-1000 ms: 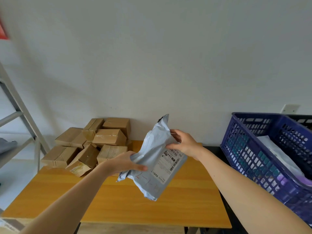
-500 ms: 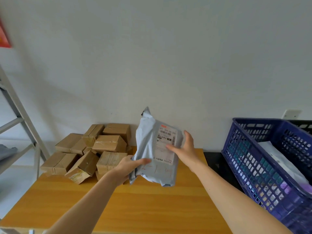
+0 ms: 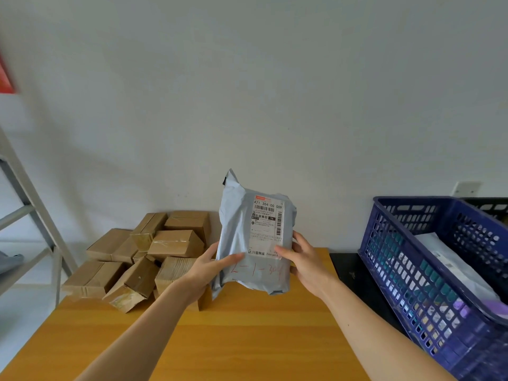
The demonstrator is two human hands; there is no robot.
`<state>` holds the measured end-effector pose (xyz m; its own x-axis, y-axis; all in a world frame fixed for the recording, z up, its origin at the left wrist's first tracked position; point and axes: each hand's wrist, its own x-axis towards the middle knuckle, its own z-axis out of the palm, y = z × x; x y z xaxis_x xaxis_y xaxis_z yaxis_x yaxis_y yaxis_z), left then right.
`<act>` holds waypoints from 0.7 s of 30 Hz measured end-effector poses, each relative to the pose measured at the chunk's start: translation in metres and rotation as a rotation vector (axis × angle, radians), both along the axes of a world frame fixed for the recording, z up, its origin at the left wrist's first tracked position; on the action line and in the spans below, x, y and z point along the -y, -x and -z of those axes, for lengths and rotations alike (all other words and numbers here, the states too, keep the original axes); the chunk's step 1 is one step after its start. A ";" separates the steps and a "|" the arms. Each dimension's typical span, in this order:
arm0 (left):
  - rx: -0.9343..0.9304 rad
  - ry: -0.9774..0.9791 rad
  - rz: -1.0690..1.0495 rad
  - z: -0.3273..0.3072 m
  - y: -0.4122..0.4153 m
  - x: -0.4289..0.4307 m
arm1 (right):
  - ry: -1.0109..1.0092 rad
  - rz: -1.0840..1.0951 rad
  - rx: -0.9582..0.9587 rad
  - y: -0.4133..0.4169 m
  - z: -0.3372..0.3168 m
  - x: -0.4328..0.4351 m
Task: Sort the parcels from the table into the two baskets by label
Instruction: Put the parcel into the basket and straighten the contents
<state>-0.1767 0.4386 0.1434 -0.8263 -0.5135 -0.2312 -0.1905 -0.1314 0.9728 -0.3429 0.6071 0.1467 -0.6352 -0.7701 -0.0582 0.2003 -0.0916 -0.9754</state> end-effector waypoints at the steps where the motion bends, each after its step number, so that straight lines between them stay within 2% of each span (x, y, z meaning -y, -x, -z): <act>1: 0.001 0.006 0.002 -0.002 0.000 0.000 | 0.003 0.001 0.009 0.000 -0.001 -0.001; 9: -0.006 0.181 -0.068 -0.016 -0.006 -0.002 | 0.037 -0.007 0.048 -0.008 -0.004 -0.003; 21: -0.070 0.262 -0.027 -0.019 -0.012 -0.004 | 0.033 0.101 0.048 -0.033 -0.002 -0.019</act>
